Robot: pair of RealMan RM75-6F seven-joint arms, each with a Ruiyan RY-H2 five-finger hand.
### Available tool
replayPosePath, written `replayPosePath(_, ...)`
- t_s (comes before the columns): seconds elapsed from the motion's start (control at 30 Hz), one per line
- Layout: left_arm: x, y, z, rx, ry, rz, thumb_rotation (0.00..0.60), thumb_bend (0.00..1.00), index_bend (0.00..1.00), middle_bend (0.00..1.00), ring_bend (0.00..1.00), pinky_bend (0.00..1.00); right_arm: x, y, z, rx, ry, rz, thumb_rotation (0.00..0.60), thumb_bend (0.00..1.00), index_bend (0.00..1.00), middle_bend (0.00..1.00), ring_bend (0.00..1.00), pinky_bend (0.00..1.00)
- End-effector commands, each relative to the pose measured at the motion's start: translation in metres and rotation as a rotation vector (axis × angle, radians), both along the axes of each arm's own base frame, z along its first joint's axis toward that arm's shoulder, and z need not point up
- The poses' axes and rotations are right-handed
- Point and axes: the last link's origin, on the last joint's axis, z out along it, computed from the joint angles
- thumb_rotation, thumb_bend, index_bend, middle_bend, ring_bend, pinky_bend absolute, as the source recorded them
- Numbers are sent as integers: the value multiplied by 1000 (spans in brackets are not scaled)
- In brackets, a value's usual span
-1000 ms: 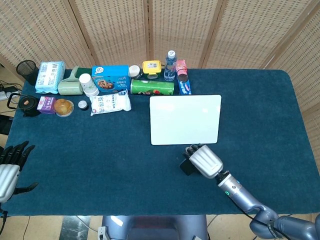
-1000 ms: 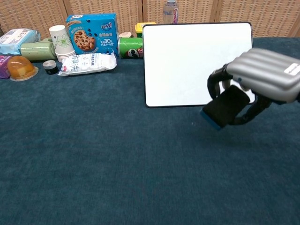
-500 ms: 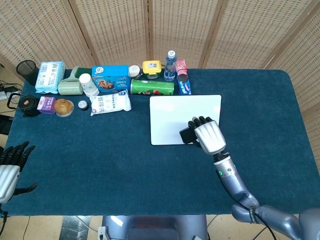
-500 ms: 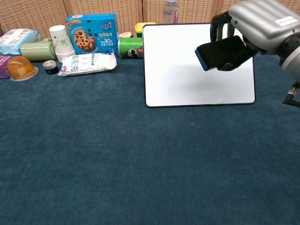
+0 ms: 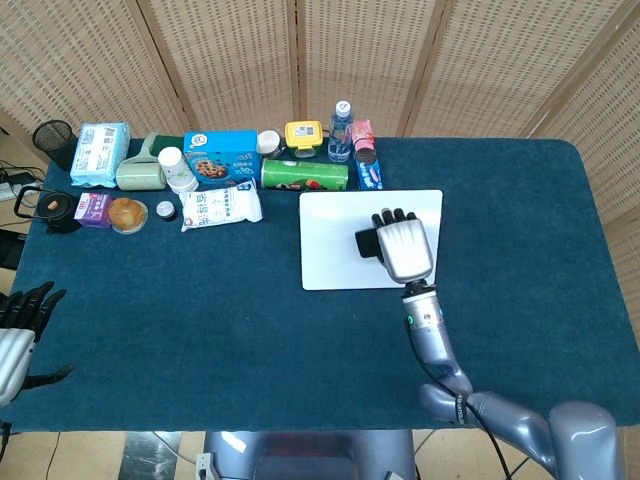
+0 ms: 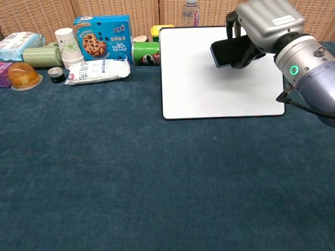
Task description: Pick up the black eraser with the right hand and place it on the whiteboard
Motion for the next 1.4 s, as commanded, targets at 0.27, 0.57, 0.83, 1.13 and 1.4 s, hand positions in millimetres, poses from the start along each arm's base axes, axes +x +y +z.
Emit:
replayPosePath(0.27,-1,1,2,-4,-10,3,600,70,0,0,0,0,-4,-12,-3,-78,-75,-86,600,238,629,600,544,637)
replayPosePath(0.57,-3,3,4,-2,-17,16,600,70,0,0,0,0,-7,-20,-13,-111,-101,-122,600,239,630,599,537,639)
replayPosePath(0.83,-3,6,6,0,-25,24,600,69,0,0,0,0,-9,-20,-21,-116,-125,-115,600,214,326,363,392,537)
replayPosePath(1.13,-3,4,8,3,-34,25,600,70,0,0,0,0,-10,-19,-20,-129,-119,-102,600,180,167,261,309,414)
replayPosePath(1.4,-4,3,9,1,-42,21,600,70,0,0,0,0,-10,-10,-17,-127,-138,-81,600,178,161,259,308,407)
